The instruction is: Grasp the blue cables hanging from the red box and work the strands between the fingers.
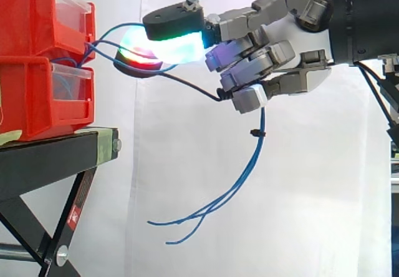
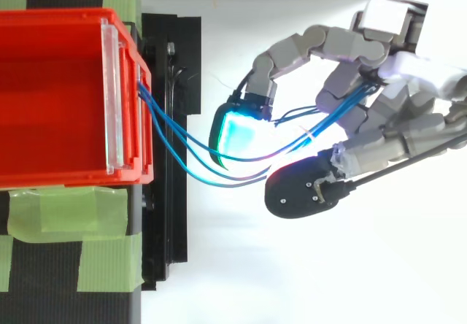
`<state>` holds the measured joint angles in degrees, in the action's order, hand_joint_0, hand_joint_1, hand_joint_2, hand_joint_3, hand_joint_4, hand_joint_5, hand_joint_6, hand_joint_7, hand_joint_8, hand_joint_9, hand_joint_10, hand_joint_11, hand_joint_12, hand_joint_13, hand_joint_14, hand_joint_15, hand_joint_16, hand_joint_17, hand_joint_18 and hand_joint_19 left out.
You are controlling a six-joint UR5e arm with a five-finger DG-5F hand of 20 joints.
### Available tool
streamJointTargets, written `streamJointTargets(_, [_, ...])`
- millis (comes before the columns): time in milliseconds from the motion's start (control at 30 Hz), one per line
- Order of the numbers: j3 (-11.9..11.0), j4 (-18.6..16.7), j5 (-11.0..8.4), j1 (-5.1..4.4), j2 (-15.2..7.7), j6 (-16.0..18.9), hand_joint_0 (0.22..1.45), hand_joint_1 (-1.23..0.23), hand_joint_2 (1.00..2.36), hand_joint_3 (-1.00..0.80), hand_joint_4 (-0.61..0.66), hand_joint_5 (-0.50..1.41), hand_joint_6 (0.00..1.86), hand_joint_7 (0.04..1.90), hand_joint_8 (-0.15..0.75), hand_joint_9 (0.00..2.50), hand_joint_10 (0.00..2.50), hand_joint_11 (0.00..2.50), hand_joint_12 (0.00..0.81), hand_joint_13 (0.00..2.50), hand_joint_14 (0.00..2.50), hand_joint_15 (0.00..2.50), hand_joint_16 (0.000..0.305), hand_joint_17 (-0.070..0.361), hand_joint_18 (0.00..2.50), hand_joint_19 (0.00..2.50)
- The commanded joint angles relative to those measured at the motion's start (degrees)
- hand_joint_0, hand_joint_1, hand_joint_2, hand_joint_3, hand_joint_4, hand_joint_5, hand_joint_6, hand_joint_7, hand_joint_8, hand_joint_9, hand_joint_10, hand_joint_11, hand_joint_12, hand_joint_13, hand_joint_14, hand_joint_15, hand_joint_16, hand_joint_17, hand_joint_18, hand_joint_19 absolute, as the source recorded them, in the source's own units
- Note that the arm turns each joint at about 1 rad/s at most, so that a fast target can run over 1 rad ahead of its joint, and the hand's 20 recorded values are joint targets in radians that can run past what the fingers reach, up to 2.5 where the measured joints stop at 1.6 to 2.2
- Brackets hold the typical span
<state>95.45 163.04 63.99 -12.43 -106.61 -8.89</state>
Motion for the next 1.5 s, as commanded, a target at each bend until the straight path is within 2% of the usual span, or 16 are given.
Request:
streamJointTargets(0, [0.0, 0.0, 0.00, 0.04, 0.0, 0.0, 1.22, -0.84, 1.01, -0.13, -0.03, -0.06, 0.66, 0.89, 0.351, 1.18, 2.50, 2.10, 0.507, 1.55, 2.50, 1.25, 0.073, 0.163, 1.78, 0.68])
streamJointTargets(300, [0.0, -0.1, 0.00, -0.05, 0.0, 0.0, 1.20, -0.83, 1.01, -0.14, 0.00, -0.04, 0.63, 0.90, 0.351, 1.18, 2.50, 2.10, 0.507, 1.55, 2.50, 1.25, 0.073, 0.163, 1.78, 0.68])
streamJointTargets(400, [0.0, -0.1, 0.00, -0.05, 0.0, 0.0, 1.13, -0.83, 1.01, -0.23, 0.02, -0.04, 0.65, 0.89, 0.351, 1.18, 2.50, 2.10, 0.507, 1.55, 2.50, 1.25, 0.073, 0.163, 1.78, 0.68])
streamJointTargets(433, [0.0, -0.1, 0.00, -0.05, 0.0, 0.0, 1.08, -0.83, 1.01, -0.32, 0.02, -0.03, 0.65, 0.89, 0.351, 1.18, 2.50, 2.10, 0.507, 1.55, 2.50, 1.25, 0.073, 0.163, 1.78, 0.68])
streamJointTargets(500, [0.0, -0.1, 0.09, 0.04, 0.0, 0.0, 1.02, -0.83, 1.01, -0.37, 0.04, -0.03, 0.67, 0.89, 0.351, 1.18, 2.50, 2.10, 0.507, 1.55, 2.50, 1.25, 0.073, 0.163, 1.78, 0.68])
streamJointTargets(567, [0.0, -0.1, 0.00, -0.05, 0.0, 0.0, 0.94, -0.83, 1.01, -0.53, 0.06, -0.02, 0.66, 0.90, 0.351, 1.18, 2.50, 2.10, 0.507, 1.55, 2.50, 1.25, 0.073, 0.163, 1.78, 0.68])
streamJointTargets(700, [0.0, -0.1, 0.09, 0.04, 0.0, 0.0, 0.89, -0.85, 1.01, -0.71, 0.07, -0.03, 0.65, 0.91, 0.351, 1.18, 2.50, 2.10, 0.507, 1.55, 2.50, 1.25, 0.073, 0.163, 1.78, 0.68])
streamJointTargets(767, [0.0, -0.1, 0.17, 0.04, 0.0, 0.0, 0.84, -0.85, 1.00, -0.86, 0.09, -0.03, 0.66, 0.91, 0.351, 1.18, 2.50, 2.10, 0.507, 1.55, 2.50, 1.25, 0.073, 0.163, 1.78, 0.68])
streamJointTargets(933, [0.0, -0.1, 0.17, 0.04, 0.0, 0.0, 0.79, -0.80, 1.00, -0.93, 0.14, 0.02, 0.77, 0.86, 0.351, 1.18, 2.50, 2.10, 0.507, 1.55, 2.50, 1.25, 0.073, 0.163, 1.78, 0.68])
streamJointTargets(967, [0.0, -0.2, 0.17, -0.05, 0.0, 0.0, 0.80, -0.79, 1.00, -0.96, 0.14, 0.07, 0.69, 0.92, 0.351, 1.18, 2.50, 2.10, 0.507, 1.55, 2.50, 1.25, 0.073, 0.163, 1.78, 0.68])
streamJointTargets(1067, [0.0, -0.1, 0.17, -0.05, 0.0, 0.0, 0.77, -0.74, 1.00, -1.00, 0.17, 0.17, 0.63, 0.96, 0.351, 1.18, 2.50, 2.10, 0.507, 1.55, 2.50, 1.25, 0.073, 0.163, 1.78, 0.68])
streamJointTargets(1267, [0.0, -0.2, 0.17, 0.04, 0.0, 0.0, 0.75, -0.68, 1.00, -1.00, 0.16, 0.26, 0.54, 1.02, 0.351, 1.18, 2.50, 2.10, 0.507, 1.55, 2.50, 1.25, 0.073, 0.163, 1.78, 0.68])
streamJointTargets(1467, [0.0, -0.6, 0.17, 0.04, 0.0, 0.0, 0.78, -0.68, 1.00, -1.00, 0.14, 0.33, 0.48, 1.06, 0.351, 1.18, 2.50, 2.10, 0.507, 1.55, 2.50, 1.25, 0.073, 0.163, 1.78, 0.68])
